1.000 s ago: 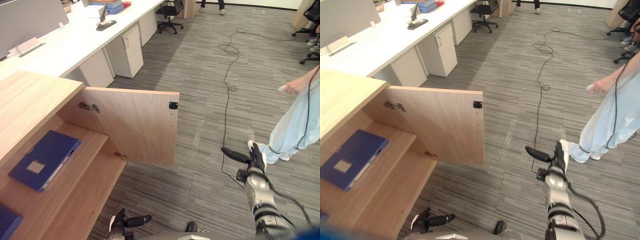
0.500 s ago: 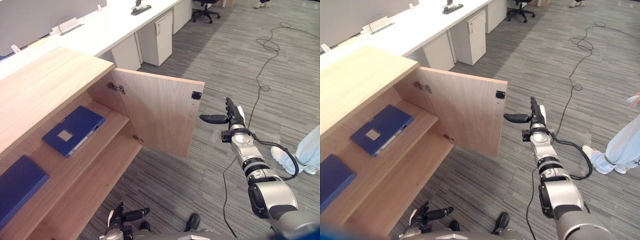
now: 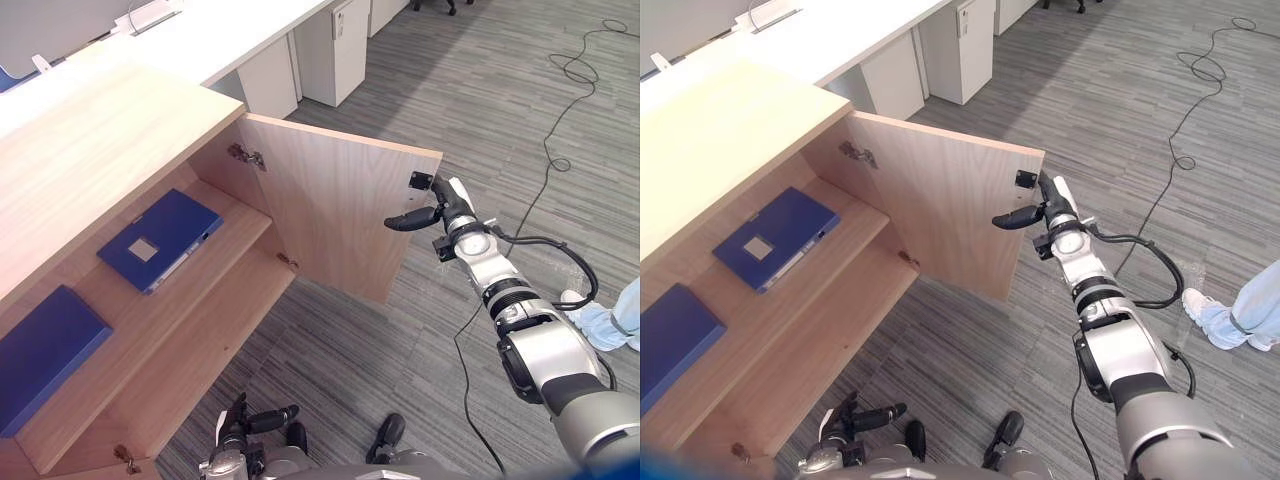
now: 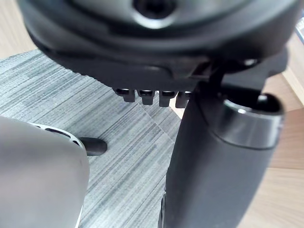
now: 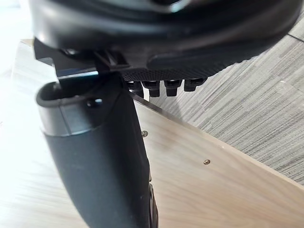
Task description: Walk over to the cabinet, pick up the folder, carry it to the office cabinet, place the folder inside the office cabinet, then close the office cabinet door
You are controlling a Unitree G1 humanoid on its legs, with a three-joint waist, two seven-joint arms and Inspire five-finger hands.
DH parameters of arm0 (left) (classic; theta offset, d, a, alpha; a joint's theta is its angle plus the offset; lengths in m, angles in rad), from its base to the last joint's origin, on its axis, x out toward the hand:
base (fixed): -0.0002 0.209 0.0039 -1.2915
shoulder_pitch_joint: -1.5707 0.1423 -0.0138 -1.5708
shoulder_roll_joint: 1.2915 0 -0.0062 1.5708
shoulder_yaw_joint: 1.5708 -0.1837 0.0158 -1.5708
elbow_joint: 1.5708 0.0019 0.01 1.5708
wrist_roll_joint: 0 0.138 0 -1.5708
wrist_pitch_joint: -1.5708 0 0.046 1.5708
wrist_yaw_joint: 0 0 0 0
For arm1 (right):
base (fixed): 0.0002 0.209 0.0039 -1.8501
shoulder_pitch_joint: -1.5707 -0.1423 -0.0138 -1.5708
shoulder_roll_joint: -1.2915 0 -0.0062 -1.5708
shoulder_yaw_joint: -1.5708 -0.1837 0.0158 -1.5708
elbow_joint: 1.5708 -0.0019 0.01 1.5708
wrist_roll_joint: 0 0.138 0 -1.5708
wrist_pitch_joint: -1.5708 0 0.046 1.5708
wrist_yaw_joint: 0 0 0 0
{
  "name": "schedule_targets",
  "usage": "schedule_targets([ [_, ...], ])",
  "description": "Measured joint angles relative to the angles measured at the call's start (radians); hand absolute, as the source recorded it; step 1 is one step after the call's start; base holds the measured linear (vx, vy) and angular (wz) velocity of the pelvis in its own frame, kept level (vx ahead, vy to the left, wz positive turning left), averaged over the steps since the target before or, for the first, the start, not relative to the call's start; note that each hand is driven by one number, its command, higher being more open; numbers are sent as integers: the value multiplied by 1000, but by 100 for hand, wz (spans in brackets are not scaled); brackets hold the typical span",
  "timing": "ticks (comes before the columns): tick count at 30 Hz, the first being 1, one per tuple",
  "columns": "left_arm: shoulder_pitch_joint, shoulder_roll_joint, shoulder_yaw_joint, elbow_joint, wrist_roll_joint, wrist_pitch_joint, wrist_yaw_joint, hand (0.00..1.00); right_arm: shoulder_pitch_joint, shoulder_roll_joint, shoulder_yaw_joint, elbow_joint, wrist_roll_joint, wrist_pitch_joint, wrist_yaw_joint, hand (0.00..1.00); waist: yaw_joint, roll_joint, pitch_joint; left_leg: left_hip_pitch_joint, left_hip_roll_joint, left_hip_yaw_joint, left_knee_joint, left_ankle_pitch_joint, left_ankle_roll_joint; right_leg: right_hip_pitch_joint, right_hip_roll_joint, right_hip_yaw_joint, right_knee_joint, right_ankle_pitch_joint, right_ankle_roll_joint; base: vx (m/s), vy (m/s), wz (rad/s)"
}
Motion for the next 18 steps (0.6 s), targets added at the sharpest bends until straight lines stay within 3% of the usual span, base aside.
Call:
schedule_targets([
  [7,-4,2,-2,-16,11,-6,0,100,-81,-11,-1,42,-13,0,-13,100,3,21,27,-25,2,-15,15,-2,0,-7,3,-14,-13,8,-3,-23,11,5],
  [9,-3,4,-1,-15,11,-6,0,100,-77,-2,52,33,23,2,-21,100,3,22,28,-27,4,-12,19,-5,0,-8,3,-10,-13,9,-4,-11,32,-7],
  [12,-3,7,0,-8,12,-6,1,100,-32,-51,220,-79,57,22,-20,100,-1,22,28,-22,11,9,36,-22,-2,-8,12,13,-13,9,-5,-14,22,-23],
  [14,-1,13,4,12,12,-6,-3,100,22,-132,411,-245,65,22,4,100,-23,23,27,-21,22,28,54,-37,-4,-9,22,35,-13,8,-5,4,22,-33],
  [16,-1,19,21,31,20,-6,-13,100,33,-230,604,-407,65,20,86,100,-43,25,25,-21,35,47,79,-56,-10,-9,34,59,-13,5,-10,24,-6,-39],
  [17,0,26,24,47,53,-6,-23,100,46,-293,734,-529,63,9,196,100,-45,24,15,-20,50,49,93,-66,-16,-9,45,71,-13,-2,-20,40,-35,-27],
  [18,0,26,26,52,63,-6,-26,100,57,-303,772,-564,65,6,236,100,-45,24,7,-20,56,48,95,-67,-17,-9,52,73,-13,-5,-23,63,-70,-21],
])
